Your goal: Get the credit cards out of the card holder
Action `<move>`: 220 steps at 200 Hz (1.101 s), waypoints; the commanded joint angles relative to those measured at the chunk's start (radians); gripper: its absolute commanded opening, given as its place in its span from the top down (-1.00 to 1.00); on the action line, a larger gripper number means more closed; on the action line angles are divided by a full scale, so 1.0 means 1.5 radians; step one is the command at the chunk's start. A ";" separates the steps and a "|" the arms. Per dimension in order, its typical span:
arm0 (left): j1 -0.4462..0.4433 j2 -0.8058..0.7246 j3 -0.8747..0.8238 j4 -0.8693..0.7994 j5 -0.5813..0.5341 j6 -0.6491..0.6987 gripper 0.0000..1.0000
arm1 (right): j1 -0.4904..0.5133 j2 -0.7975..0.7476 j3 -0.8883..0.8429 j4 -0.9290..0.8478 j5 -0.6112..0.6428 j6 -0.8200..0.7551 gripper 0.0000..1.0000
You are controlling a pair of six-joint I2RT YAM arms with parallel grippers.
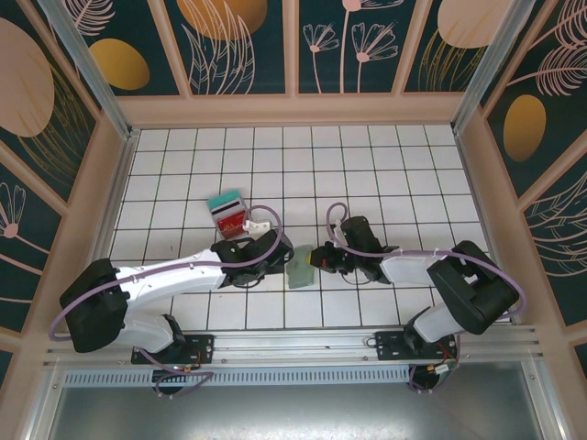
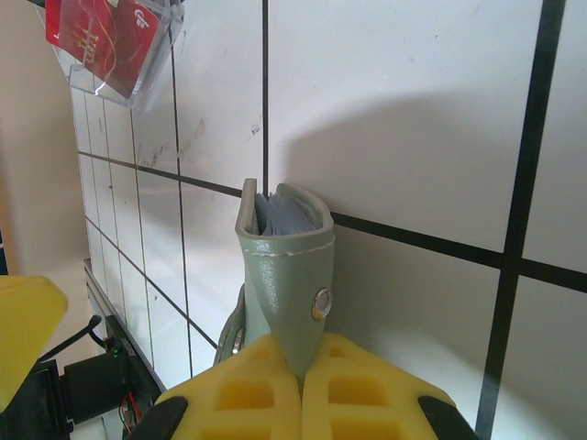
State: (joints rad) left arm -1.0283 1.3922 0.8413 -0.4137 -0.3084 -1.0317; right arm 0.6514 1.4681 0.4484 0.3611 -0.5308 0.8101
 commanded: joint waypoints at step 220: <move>0.001 0.227 0.114 -0.073 0.006 0.096 1.00 | -0.003 0.001 0.021 -0.036 0.015 -0.029 1.00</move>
State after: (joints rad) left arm -1.0351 1.6943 1.0031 -0.3561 -0.1524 -0.8581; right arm 0.6506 1.4651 0.4583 0.3340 -0.5167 0.7906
